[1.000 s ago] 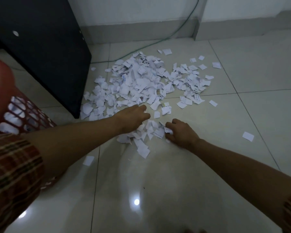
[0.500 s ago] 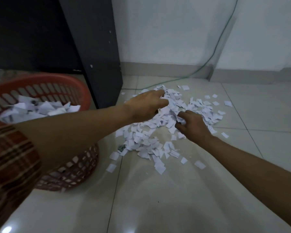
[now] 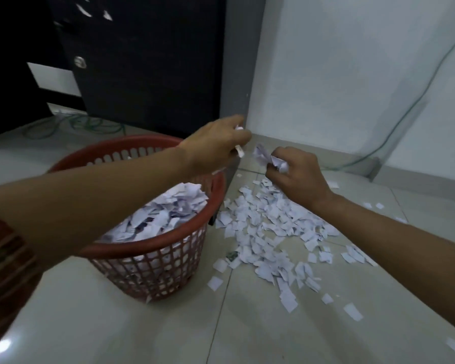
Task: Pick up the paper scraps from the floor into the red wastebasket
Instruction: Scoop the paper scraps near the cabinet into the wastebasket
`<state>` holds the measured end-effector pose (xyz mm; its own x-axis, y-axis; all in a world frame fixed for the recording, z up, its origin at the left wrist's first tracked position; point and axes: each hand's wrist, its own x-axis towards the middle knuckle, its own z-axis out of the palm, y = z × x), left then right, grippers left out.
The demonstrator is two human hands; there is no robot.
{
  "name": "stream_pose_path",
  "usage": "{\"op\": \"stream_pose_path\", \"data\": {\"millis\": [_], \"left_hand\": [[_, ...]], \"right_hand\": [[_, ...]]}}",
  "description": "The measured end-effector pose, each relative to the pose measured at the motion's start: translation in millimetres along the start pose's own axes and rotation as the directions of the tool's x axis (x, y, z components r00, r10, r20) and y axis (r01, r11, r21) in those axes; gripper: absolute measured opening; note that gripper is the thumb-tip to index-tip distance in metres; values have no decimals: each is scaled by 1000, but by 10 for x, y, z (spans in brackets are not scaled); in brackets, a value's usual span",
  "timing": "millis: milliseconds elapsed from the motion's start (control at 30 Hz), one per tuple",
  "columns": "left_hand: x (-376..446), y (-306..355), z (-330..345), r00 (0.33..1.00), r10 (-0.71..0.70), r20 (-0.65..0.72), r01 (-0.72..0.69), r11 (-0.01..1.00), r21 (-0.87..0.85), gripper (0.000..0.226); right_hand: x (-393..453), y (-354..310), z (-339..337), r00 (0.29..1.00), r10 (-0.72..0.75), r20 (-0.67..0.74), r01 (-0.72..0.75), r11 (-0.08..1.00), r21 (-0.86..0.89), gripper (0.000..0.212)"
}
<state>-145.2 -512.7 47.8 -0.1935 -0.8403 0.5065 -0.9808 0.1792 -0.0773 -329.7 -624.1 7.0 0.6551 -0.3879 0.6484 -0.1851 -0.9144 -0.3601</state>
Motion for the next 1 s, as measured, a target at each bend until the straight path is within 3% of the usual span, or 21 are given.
{"op": "stream_pose_path", "data": {"millis": [100,333,533,667,733,833,900,1000], "left_hand": [[-388,-348,-149,994,-92,51,89,995,51,14],[-1182,-764,-371,952,-264,152,239,957,165,20],[-1562,-933,-352,899,-362,246,344,932,113,23],[-1613,-987,-313,810,-437,391,430,896,110,54],[-1599,-1008,-303,767,-453,455,427,889,167,68],[-1570,-1055,-331,784,-408,469,346,913,216,77],[-1563,-1079,-345,793,-374,481,294,926,235,83],[-1562,-1081,-374,810,-325,489,246,944,220,95]], "right_hand": [[188,-197,200,997,-73,13,73,997,-2,13],[547,-686,579,996,-81,47,76,992,99,20],[716,-1052,870,958,-112,263,64,981,182,28],[781,-1148,1110,862,-146,486,100,988,118,17],[794,-1122,1205,772,-62,633,71,997,11,24],[772,-1095,1223,612,59,788,38,994,-105,75],[743,-1072,1193,615,40,788,34,996,-77,80],[734,-1055,1128,674,-15,739,45,999,-20,56]]}}
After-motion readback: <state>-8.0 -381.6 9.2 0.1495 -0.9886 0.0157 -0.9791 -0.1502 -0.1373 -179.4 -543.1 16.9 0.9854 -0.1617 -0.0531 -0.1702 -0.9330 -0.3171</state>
